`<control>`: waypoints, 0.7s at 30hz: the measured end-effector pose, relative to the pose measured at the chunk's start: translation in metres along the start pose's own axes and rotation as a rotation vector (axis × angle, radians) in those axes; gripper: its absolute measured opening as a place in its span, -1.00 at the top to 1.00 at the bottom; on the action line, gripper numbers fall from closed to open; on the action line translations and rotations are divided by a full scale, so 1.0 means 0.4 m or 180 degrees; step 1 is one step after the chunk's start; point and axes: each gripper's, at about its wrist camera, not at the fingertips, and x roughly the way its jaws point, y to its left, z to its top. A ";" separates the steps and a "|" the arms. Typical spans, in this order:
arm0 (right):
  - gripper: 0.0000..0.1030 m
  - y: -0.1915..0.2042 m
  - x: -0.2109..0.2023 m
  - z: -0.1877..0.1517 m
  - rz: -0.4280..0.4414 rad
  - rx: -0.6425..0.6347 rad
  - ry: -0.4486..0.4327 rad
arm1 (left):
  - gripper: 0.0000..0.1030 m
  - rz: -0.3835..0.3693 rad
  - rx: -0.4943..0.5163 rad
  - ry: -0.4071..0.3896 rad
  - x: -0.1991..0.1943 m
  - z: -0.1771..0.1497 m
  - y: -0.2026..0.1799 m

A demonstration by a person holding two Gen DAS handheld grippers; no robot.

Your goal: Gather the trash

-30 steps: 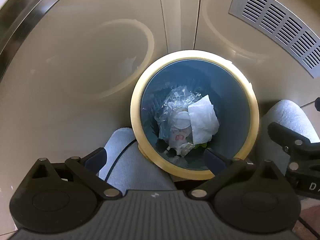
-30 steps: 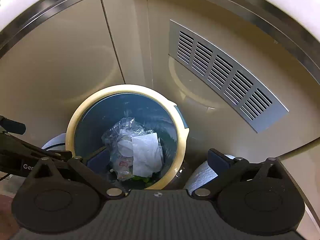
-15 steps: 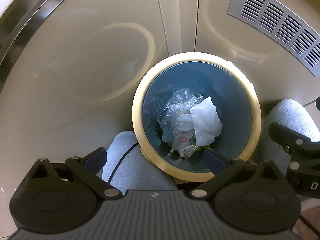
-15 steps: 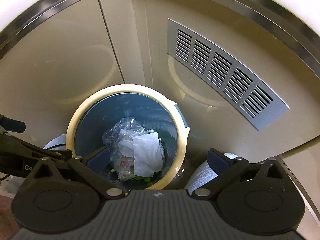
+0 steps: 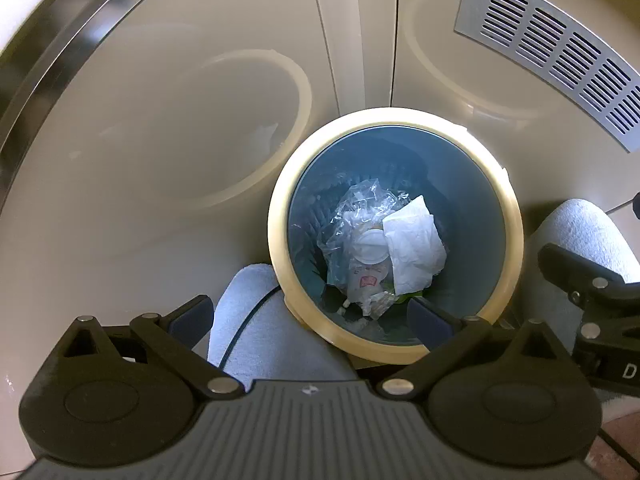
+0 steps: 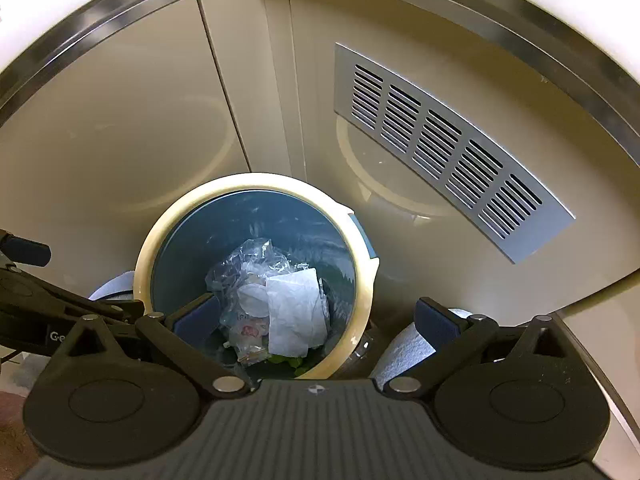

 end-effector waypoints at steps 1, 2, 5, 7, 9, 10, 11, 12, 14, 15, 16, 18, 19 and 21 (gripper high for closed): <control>-1.00 0.000 -0.001 0.000 0.0000 -0.0001 -0.0003 | -1.00 -0.0001 0.0000 -0.0001 0.000 0.000 0.000; -1.00 0.001 -0.001 0.000 0.0000 -0.0001 -0.0005 | -1.00 0.0001 0.0001 -0.0001 0.000 0.000 0.000; -1.00 0.001 -0.001 0.000 -0.0001 0.0003 -0.0005 | -1.00 0.0001 0.0003 -0.0004 0.000 -0.001 0.000; -1.00 0.001 -0.003 0.001 0.0000 0.0007 -0.0007 | -1.00 -0.0001 0.0005 -0.0007 0.000 0.000 0.001; -1.00 0.001 -0.003 0.001 0.0002 0.0011 -0.0010 | -1.00 -0.0008 0.0006 0.0005 0.002 -0.001 0.003; -1.00 0.001 -0.003 0.001 0.0005 0.0010 -0.0012 | -1.00 -0.0004 0.0011 0.0015 0.003 0.000 0.003; -1.00 0.001 -0.003 0.001 0.0010 0.0013 -0.0012 | -1.00 0.0002 0.0016 0.0020 0.004 0.001 0.001; -1.00 0.000 -0.003 0.001 0.0013 0.0014 -0.0012 | -1.00 0.0006 0.0018 0.0014 0.002 0.002 0.001; -1.00 0.000 -0.004 0.001 0.0018 0.0016 -0.0013 | -1.00 0.0017 0.0024 -0.0006 -0.001 0.002 0.000; -1.00 -0.001 -0.005 0.000 0.0018 0.0015 -0.0018 | -1.00 0.0018 0.0026 -0.0013 -0.003 0.001 0.000; -1.00 -0.001 -0.007 0.000 0.0019 0.0016 -0.0026 | -1.00 0.0017 0.0026 -0.0017 -0.004 0.001 -0.001; -1.00 -0.002 -0.010 -0.001 0.0018 0.0018 -0.0039 | -1.00 0.0022 0.0030 -0.0016 -0.005 0.000 -0.001; -1.00 -0.002 -0.011 -0.002 0.0017 0.0024 -0.0047 | -1.00 0.0022 0.0030 -0.0017 -0.006 0.000 -0.001; -1.00 -0.004 -0.014 -0.003 0.0016 0.0034 -0.0059 | -1.00 0.0025 0.0032 -0.0022 -0.007 0.000 -0.001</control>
